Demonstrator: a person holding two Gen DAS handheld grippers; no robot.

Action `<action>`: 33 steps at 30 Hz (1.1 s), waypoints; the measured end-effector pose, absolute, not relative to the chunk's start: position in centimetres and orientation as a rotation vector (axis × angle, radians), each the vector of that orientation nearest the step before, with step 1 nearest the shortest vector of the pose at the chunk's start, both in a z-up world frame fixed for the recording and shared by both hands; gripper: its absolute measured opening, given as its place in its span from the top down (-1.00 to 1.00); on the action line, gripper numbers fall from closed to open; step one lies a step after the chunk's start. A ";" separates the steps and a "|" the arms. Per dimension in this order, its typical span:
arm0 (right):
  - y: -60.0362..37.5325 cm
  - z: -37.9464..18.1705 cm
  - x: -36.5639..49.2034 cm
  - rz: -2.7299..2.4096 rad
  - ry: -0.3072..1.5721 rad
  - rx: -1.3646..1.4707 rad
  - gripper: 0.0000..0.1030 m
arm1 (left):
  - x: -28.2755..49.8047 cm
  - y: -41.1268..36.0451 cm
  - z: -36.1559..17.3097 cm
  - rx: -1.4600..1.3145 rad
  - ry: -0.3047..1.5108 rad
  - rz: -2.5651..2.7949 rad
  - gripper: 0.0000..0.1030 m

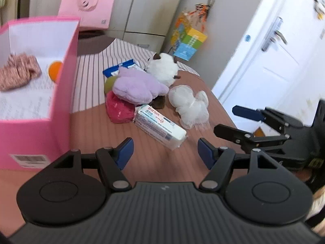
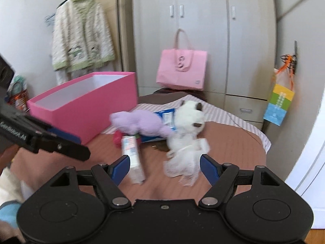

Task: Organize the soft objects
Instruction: 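Grasp the boxed cream tube with the left tool while the right tool grasps the white bath puff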

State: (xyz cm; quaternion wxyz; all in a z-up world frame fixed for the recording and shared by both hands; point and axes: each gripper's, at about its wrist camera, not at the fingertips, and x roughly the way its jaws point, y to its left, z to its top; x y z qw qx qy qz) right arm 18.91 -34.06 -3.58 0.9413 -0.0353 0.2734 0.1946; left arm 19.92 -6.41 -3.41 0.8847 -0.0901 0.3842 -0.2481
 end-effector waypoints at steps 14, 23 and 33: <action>-34.7 -7.1 24.2 0.404 0.517 -0.098 -0.55 | 24.5 -10.1 -7.0 -0.296 0.709 -0.319 -0.33; -33.7 -8.8 26.2 0.433 0.545 -0.192 -0.55 | 24.0 -11.6 -8.3 -0.227 0.690 -0.255 -0.33; -33.8 -9.3 26.6 0.445 0.565 -0.180 -0.52 | 23.7 -11.3 -9.1 -0.267 0.700 -0.241 0.28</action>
